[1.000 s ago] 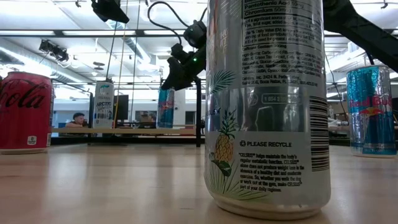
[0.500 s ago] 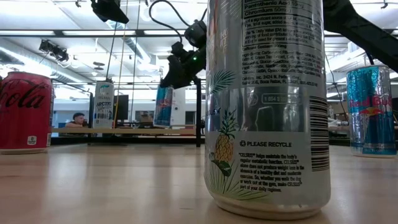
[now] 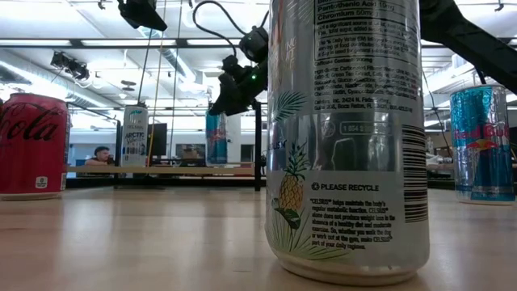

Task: Place canned beverage on shelf
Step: Put the blue soda can on the shelf

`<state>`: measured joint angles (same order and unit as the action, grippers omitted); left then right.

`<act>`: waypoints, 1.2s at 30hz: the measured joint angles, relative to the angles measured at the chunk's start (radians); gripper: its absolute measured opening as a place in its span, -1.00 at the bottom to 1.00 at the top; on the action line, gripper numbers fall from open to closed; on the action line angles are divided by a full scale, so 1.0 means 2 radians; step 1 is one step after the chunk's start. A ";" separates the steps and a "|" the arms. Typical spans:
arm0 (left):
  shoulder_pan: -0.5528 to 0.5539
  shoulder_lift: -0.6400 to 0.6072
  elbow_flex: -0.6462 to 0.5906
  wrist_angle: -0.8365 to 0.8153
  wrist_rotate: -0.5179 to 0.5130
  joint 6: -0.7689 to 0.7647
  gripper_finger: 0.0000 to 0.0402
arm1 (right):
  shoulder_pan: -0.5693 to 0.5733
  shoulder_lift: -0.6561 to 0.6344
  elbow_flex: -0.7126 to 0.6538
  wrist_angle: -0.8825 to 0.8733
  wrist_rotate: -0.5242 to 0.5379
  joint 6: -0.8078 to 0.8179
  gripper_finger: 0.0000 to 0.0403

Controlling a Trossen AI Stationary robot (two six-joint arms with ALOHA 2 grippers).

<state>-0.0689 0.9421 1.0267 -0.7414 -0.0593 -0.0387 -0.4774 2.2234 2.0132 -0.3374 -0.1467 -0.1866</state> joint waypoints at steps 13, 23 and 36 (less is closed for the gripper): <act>0.000 0.000 0.000 -0.020 0.000 -0.015 0.54 | -0.002 -0.002 0.008 -0.042 -0.017 -0.009 0.31; 0.000 0.000 0.000 -0.022 0.000 -0.015 0.54 | -0.018 -0.026 0.008 -0.094 -0.015 0.025 0.30; 0.000 0.000 0.000 -0.026 0.000 -0.017 0.54 | -0.031 -0.029 0.008 -0.124 -0.012 0.029 0.30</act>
<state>-0.0685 0.9424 1.0267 -0.7927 -0.0590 -0.0732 -0.5392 2.1658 2.0293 -0.5851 -0.1709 -0.1294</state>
